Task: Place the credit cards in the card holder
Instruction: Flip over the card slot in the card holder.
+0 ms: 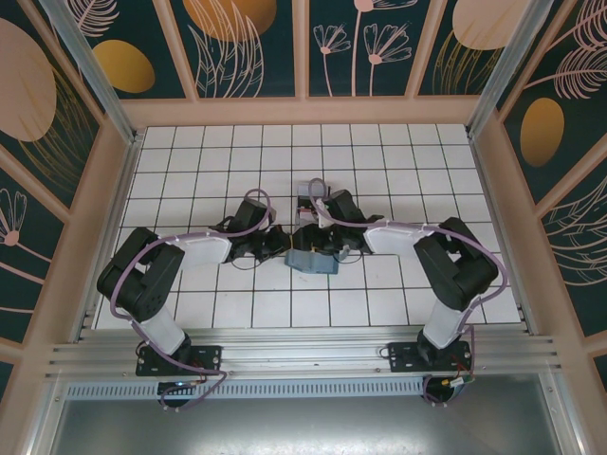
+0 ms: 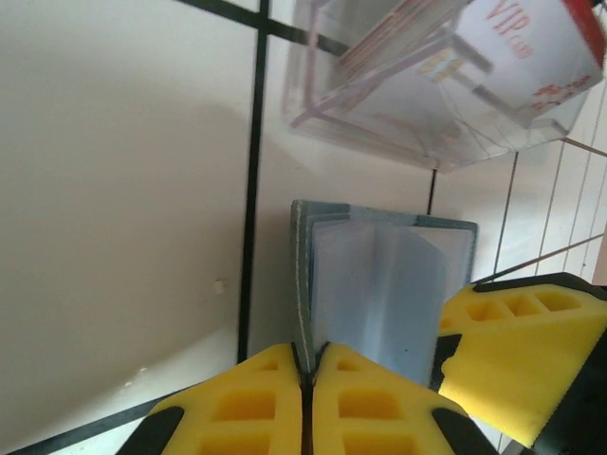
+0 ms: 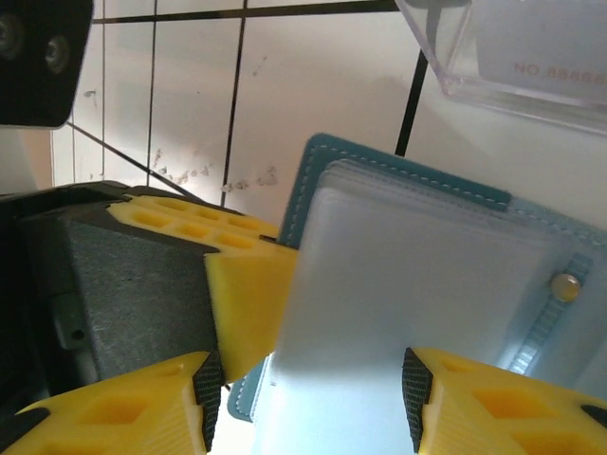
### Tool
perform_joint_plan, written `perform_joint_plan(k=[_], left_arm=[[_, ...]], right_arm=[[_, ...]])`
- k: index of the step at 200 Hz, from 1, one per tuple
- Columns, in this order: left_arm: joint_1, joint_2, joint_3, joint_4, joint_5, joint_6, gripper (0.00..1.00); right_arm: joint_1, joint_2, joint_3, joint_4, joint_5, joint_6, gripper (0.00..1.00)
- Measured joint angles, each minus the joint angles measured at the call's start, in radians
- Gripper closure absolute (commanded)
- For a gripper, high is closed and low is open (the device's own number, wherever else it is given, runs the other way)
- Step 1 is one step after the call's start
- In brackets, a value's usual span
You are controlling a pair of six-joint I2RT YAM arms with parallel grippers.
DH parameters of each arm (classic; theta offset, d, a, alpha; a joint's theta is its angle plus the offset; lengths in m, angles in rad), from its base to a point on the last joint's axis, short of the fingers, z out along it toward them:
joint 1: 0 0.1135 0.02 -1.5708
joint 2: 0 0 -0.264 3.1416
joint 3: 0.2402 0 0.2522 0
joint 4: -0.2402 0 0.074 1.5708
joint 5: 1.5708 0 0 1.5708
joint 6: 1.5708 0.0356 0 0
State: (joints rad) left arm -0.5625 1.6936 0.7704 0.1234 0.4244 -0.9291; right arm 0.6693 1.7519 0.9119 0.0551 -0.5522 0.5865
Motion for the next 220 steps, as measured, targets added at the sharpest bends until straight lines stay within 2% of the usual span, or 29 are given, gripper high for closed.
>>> perform_joint_plan(k=[20,70,137,187,220], left_arm=[[0.0,-0.001,-0.02,0.002,-0.021,-0.011,0.74],[0.002,-0.015,-0.06,-0.004,-0.042,-0.025,0.62],[0.01,-0.056,-0.048,-0.109,-0.1,-0.013,0.6],[0.113,-0.154,-0.066,-0.154,-0.143,-0.007,0.6],[0.118,-0.192,-0.087,-0.119,-0.126,-0.008,0.6]], right_arm=[[0.0,0.021,0.0,0.017,-0.019,0.0,0.44],[-0.001,0.052,0.0,0.035,-0.039,0.0,0.44],[0.002,0.077,0.019,0.034,-0.044,0.0,0.43],[0.009,0.084,0.032,0.032,-0.044,0.0,0.42],[0.016,0.093,0.05,0.024,-0.044,0.0,0.42]])
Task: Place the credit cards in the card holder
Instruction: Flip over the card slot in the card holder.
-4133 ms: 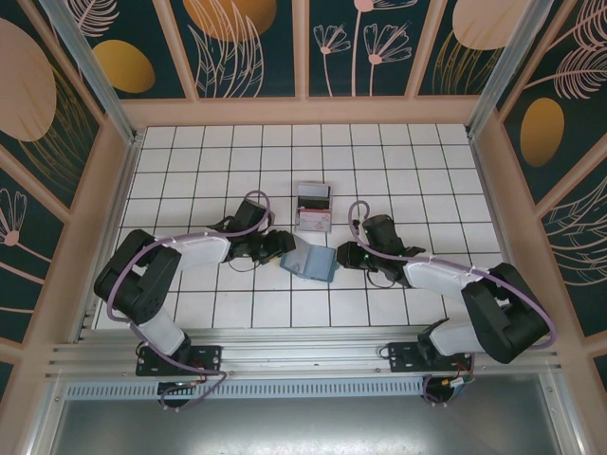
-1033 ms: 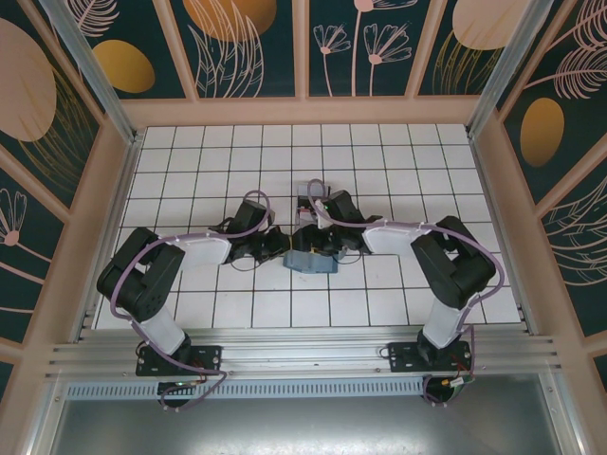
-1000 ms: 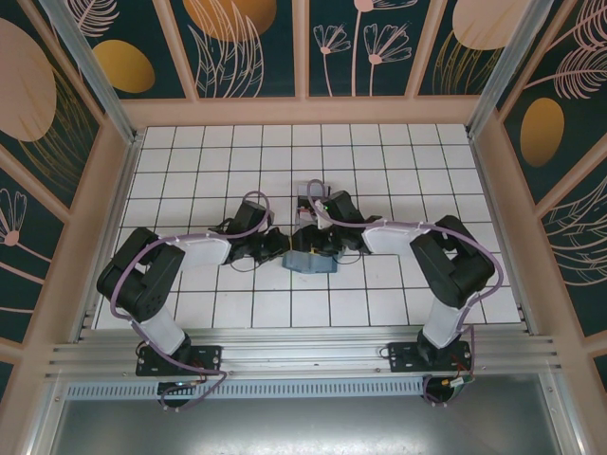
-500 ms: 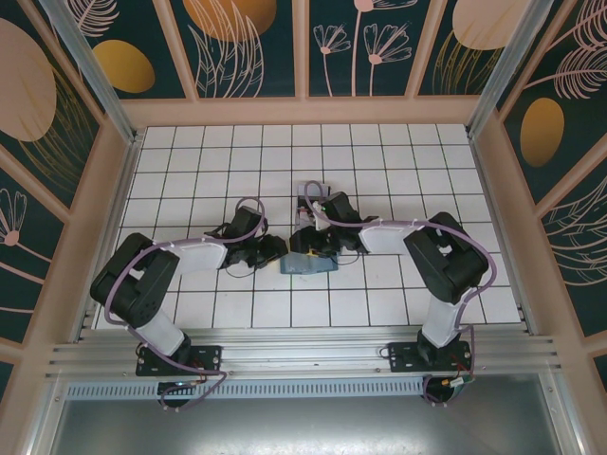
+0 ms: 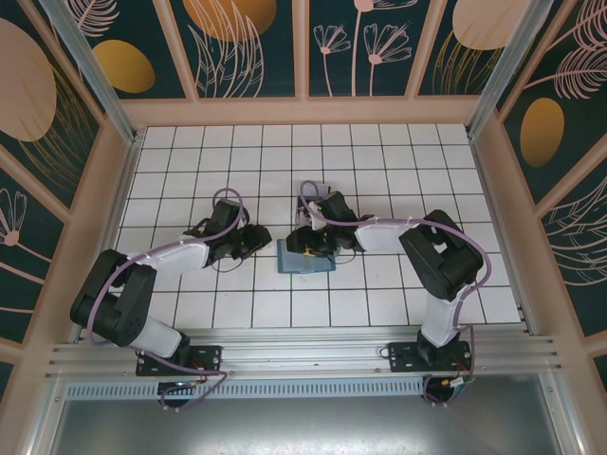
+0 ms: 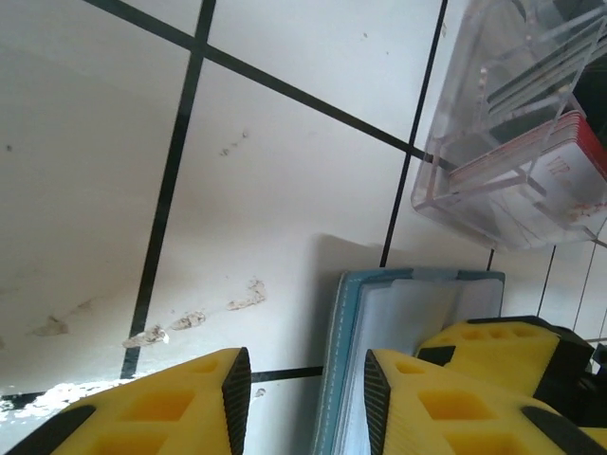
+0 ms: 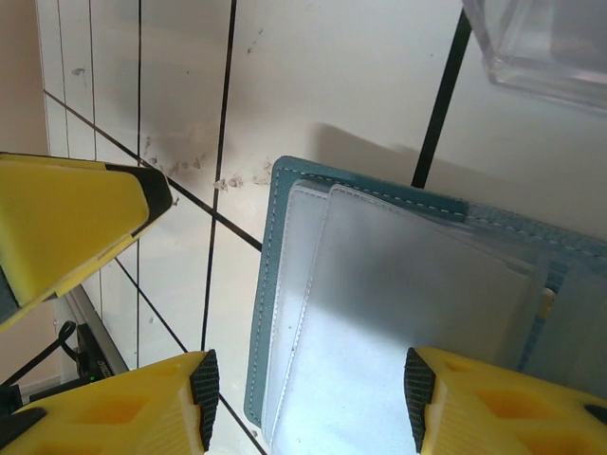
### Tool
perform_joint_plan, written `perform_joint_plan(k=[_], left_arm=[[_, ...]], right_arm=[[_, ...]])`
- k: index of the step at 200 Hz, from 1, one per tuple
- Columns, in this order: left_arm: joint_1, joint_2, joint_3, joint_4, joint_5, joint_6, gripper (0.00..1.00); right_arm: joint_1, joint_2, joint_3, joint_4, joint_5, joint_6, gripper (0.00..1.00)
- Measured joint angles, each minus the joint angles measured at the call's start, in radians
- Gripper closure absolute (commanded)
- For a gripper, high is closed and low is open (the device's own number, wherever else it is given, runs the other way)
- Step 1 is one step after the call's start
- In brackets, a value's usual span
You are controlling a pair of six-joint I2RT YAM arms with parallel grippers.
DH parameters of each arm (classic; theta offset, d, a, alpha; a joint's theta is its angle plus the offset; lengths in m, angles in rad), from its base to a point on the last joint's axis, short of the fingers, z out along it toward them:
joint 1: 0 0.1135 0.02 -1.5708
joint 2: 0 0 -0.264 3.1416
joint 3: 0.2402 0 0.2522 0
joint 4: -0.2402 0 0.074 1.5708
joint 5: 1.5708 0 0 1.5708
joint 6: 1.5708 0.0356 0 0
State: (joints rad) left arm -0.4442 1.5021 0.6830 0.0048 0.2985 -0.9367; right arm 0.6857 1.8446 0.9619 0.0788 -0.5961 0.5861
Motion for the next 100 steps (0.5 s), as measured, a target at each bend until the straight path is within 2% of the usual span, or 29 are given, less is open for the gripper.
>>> perform_joint_plan(k=[100], left_arm=[[0.0,0.052,0.026,0.045,0.087,0.023,0.61]], right_arm=[[0.003,-0.041,0.055,-0.07,0.011,-0.004,0.42]])
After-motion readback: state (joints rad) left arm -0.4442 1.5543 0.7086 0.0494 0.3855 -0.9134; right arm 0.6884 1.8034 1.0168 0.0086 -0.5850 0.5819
